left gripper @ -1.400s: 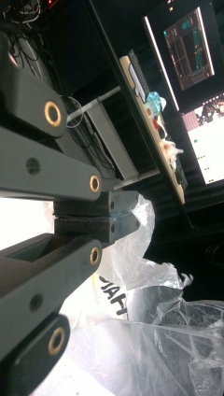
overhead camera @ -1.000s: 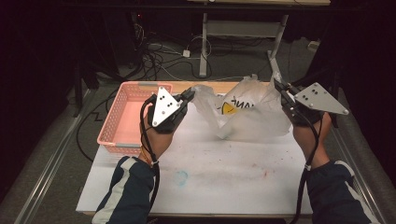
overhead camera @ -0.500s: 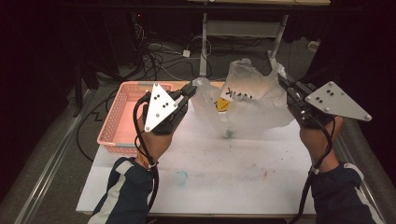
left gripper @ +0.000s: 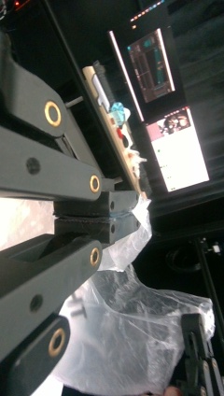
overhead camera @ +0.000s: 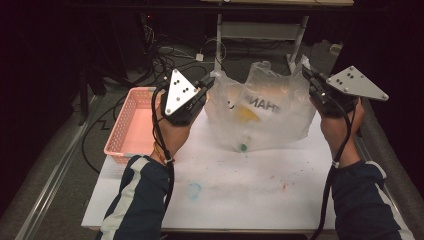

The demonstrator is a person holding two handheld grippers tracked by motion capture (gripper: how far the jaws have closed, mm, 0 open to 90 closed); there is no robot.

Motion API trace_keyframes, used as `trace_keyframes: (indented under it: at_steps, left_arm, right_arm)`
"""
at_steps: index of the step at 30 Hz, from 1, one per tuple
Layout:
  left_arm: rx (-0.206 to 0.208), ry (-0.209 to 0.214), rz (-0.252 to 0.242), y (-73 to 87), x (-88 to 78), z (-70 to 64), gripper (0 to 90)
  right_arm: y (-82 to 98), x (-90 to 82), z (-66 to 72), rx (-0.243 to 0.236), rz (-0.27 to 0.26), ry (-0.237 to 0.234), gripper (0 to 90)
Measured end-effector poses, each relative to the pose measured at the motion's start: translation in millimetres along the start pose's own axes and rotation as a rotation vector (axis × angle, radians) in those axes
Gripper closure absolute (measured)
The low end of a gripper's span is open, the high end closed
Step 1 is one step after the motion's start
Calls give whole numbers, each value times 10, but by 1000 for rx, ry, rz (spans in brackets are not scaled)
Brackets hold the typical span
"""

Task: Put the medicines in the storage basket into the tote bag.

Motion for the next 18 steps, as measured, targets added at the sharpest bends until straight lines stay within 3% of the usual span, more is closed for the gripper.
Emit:
trace_keyframes:
  at_steps: [7, 13, 18]
  left_arm:
    - [-18, -39, 0, 54, 224, 31, 844]
    - [-23, -61, -6, -42, 276, 111, 822]
    - [-20, -87, 18, -46, 317, 163, 787]
  right_arm:
    - [150, 150, -135, 14, 38, 75, 900]
    - [213, 204, -350, 10, 77, 144, 900]
    - [189, 206, -462, 8, 84, 178, 900]
Point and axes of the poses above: each handheld gripper's, and its own axes: x roughly forward along the jaws, y roughly out of its underside, z roughly to its left, the point moved 1 cm from there along x, roughly forward along the jaws, and after that the axes turned 4 degrees about -y, right-handed, at the moved point
